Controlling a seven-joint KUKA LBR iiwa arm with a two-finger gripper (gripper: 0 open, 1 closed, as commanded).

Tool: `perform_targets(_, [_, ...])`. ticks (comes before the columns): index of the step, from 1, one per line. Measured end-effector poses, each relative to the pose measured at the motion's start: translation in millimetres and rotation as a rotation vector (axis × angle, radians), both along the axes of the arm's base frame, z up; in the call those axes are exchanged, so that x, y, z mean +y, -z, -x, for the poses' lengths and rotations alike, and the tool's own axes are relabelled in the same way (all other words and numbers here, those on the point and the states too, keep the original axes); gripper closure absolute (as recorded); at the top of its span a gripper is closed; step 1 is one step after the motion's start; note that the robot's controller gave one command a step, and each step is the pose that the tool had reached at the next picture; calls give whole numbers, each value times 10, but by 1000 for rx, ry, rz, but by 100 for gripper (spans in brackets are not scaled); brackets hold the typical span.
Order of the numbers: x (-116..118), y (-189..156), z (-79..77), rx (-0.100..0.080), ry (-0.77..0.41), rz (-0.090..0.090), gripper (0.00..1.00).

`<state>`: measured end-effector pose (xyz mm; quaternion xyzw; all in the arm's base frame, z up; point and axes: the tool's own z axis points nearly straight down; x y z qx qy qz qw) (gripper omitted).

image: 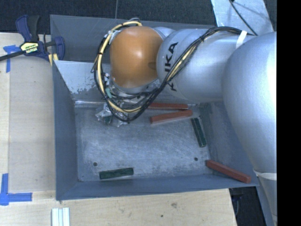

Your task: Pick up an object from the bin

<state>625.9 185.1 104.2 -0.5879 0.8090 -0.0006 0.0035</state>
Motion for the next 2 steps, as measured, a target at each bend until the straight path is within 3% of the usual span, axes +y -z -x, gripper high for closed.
perform_targets(1, [7, -636, -24, -4, 3, -1, 100])
perform_targets(2, [9, -738, -33, 1, 7, 0, 100])
